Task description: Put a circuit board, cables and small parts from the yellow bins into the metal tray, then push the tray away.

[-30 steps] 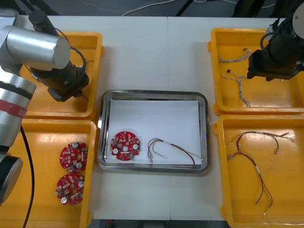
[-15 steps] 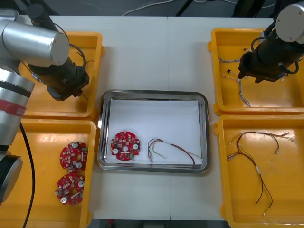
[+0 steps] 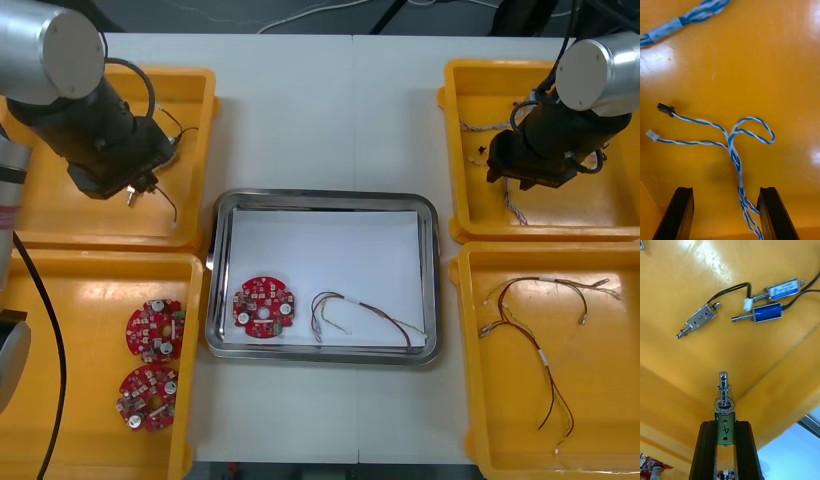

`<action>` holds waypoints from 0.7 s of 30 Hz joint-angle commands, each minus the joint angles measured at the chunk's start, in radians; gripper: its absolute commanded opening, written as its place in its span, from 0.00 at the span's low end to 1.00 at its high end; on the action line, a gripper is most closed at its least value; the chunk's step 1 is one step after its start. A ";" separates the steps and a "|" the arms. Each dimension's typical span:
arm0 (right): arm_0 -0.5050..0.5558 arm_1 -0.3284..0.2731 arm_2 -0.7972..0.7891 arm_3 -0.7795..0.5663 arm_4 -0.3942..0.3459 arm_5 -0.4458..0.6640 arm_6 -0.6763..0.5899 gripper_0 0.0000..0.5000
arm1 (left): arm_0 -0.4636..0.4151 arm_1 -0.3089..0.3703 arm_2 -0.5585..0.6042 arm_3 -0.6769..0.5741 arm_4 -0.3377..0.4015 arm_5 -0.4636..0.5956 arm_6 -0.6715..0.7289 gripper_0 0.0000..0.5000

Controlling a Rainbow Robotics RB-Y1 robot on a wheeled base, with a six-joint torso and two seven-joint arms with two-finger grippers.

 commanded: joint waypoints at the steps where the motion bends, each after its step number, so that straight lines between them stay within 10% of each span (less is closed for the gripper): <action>1: -0.019 0.006 0.020 -0.007 0.005 -0.038 0.040 1.00 | -0.063 0.051 0.031 -0.098 0.022 0.013 -0.027 0.00; 21: 0.053 0.007 0.020 -0.007 0.023 -0.067 0.092 1.00 | -0.063 0.113 -0.156 -0.316 0.209 0.013 0.098 0.00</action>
